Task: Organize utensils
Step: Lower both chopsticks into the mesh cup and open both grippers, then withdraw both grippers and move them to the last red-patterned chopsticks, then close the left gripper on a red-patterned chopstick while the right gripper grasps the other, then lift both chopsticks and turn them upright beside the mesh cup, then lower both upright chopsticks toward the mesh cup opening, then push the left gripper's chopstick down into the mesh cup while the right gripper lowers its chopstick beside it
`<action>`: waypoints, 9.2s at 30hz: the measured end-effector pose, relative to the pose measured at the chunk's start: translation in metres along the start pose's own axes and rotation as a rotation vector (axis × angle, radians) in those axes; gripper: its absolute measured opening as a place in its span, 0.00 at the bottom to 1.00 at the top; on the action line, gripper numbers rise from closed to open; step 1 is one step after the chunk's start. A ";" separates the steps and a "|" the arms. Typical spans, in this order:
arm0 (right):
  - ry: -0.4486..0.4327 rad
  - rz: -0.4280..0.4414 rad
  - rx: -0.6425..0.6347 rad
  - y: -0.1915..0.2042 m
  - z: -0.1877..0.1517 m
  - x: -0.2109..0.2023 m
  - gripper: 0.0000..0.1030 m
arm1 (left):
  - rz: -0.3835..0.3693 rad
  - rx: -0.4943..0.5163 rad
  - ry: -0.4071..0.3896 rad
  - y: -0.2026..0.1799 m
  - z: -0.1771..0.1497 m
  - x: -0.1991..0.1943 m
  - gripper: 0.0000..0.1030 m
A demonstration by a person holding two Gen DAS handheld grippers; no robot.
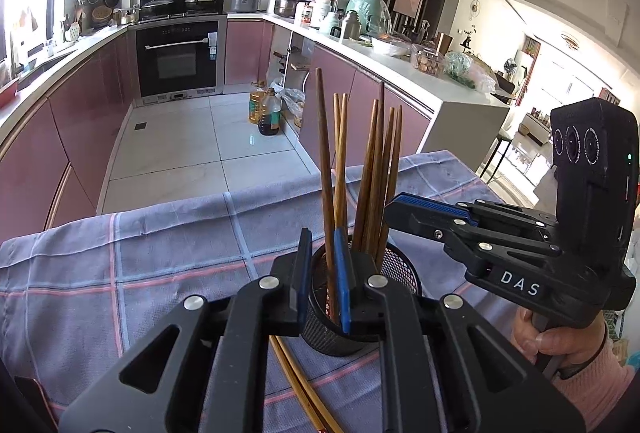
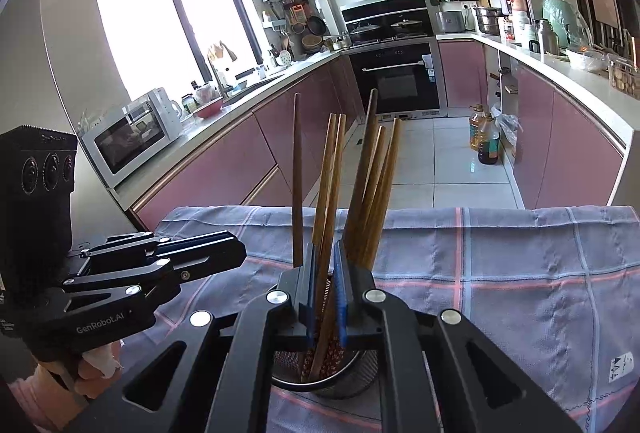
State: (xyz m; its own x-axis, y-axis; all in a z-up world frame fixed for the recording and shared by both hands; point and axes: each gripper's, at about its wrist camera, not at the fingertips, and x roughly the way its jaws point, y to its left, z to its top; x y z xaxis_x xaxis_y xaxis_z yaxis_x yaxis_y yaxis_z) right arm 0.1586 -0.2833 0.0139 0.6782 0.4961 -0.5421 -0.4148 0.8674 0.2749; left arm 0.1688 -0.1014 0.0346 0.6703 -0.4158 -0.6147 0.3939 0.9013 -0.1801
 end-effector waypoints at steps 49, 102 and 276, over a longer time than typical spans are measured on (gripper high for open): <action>0.269 0.077 -0.026 0.048 -0.127 0.015 0.41 | 0.124 -0.058 0.210 0.024 -0.173 0.020 0.22; 0.253 0.008 -0.019 0.044 -0.116 0.030 0.05 | 0.073 -0.124 0.238 0.033 -0.155 0.040 0.07; -0.168 0.070 -0.111 0.044 0.023 -0.071 0.05 | -0.043 0.000 -0.223 -0.021 -0.014 -0.087 0.07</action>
State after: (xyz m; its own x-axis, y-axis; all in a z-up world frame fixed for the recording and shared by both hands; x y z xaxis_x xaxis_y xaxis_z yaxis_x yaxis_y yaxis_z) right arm 0.1063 -0.2793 0.0830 0.7329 0.5628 -0.3822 -0.5225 0.8254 0.2136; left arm 0.0937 -0.0831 0.0812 0.7754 -0.4700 -0.4217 0.4246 0.8824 -0.2027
